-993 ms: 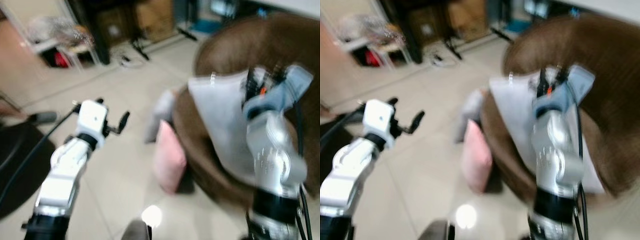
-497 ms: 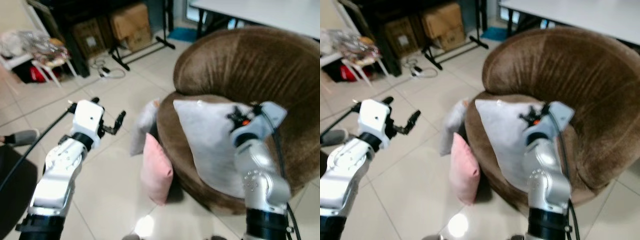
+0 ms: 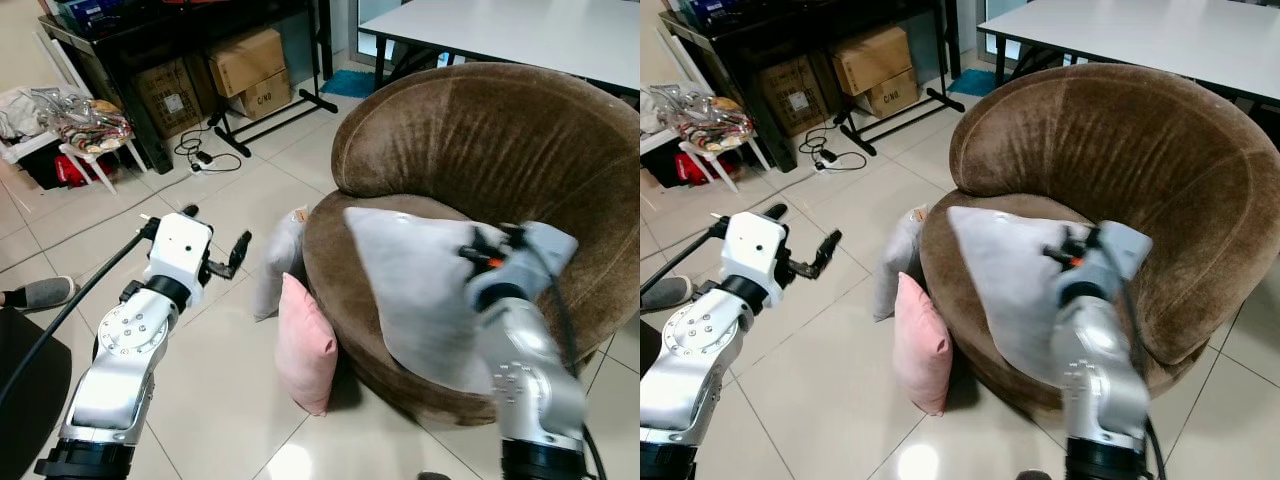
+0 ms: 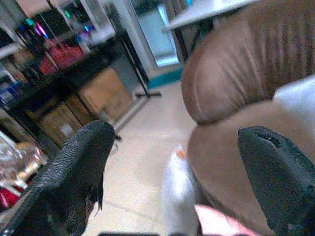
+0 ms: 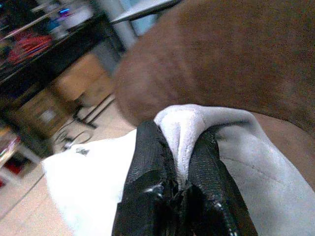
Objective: Move the pillow to the sofa from floor
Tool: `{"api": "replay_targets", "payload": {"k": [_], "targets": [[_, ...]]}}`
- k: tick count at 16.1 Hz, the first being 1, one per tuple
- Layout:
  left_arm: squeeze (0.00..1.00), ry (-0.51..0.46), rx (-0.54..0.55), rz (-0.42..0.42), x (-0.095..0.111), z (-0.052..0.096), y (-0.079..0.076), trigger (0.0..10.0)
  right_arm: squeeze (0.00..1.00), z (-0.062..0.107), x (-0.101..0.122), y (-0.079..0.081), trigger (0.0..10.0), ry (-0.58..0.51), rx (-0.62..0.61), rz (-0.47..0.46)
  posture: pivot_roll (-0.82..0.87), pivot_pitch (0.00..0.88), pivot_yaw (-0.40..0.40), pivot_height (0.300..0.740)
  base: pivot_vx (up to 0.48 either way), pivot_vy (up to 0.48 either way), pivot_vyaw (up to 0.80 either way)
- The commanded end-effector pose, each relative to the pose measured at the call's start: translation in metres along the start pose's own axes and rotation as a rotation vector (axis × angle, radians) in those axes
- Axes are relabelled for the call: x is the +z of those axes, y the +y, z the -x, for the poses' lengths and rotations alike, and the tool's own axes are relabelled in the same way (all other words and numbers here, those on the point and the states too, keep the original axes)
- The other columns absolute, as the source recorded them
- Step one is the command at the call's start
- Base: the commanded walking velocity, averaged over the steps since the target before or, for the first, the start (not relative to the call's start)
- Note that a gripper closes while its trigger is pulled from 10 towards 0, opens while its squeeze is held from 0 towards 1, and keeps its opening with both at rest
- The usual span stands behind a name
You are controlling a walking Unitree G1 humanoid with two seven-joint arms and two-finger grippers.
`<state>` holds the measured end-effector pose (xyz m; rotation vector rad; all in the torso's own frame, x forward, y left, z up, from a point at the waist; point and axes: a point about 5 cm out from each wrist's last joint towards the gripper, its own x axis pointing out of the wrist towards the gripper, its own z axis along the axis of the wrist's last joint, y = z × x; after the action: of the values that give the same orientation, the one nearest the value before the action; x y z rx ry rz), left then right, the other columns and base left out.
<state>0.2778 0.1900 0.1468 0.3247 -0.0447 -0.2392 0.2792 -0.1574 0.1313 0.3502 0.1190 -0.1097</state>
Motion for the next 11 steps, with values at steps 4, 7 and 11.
{"api": "replay_targets", "payload": {"k": [4,7,11], "targets": [[0.0,-0.04,0.033,0.011,0.011,0.001,0.007,10.0,0.0,0.001,0.004,0.02,10.0,-0.027,0.106,0.019,-0.06,0.0,0.087,0.74,0.0,0.0,-0.43],[0.0,-0.051,0.03,0.011,0.011,0.003,0.006,10.0,0.0,0.0,0.004,0.025,10.0,-0.031,0.142,0.035,-0.05,0.0,0.087,0.74,0.275,0.0,-0.8],[0.0,-0.056,0.032,0.009,0.013,0.002,0.01,10.0,0.0,-0.002,0.004,0.027,10.0,-0.036,0.157,0.044,-0.04,0.0,0.081,0.74,0.307,0.0,-0.27]]}}
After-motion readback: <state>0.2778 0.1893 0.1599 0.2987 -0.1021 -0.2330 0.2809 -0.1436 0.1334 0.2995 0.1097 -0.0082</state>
